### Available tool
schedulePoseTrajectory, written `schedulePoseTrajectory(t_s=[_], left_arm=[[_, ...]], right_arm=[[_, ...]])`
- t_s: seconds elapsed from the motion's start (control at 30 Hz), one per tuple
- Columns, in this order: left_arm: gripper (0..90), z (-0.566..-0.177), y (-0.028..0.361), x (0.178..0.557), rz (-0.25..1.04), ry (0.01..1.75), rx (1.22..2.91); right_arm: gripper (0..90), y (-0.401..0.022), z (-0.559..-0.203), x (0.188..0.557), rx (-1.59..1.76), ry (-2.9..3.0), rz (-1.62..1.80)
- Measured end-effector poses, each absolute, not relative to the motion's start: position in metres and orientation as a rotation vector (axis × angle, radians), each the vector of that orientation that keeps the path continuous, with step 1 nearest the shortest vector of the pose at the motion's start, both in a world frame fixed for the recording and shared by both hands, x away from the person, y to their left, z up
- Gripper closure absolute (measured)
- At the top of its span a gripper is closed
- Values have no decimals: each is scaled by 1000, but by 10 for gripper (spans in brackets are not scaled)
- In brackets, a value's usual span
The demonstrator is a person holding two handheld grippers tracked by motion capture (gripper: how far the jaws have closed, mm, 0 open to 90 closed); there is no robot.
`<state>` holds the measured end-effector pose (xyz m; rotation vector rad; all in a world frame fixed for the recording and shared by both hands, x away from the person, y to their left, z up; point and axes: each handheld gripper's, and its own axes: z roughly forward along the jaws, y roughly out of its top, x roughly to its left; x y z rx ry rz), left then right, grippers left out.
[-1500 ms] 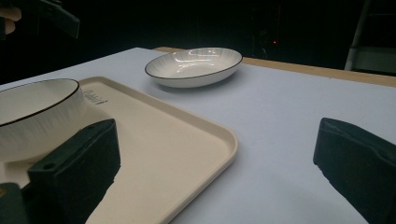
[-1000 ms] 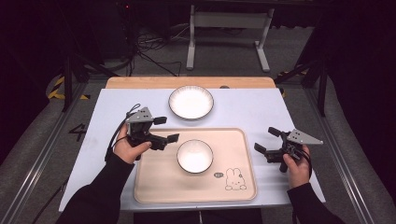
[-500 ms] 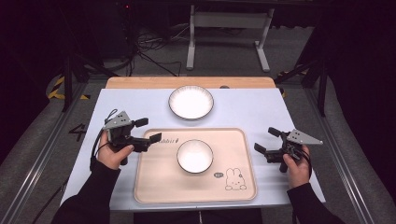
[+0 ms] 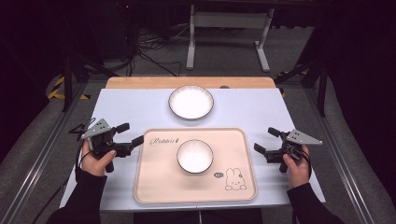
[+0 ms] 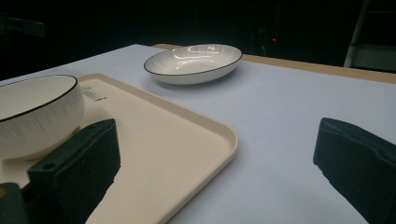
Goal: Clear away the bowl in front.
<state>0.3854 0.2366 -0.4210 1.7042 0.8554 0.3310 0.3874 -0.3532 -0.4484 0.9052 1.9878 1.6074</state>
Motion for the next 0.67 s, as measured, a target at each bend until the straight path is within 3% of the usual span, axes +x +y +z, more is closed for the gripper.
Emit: schedulePoseTrajectory(t_s=[0.43, 0.67], left_arm=[[73, -451, 257, 375, 427, 866, 1625], [69, -457, 256, 376, 414, 862, 1628]], right_arm=[[11, -354, -449, 387, 912, 1988, 1610], [11, -354, -450, 387, 906, 1989, 1614]])
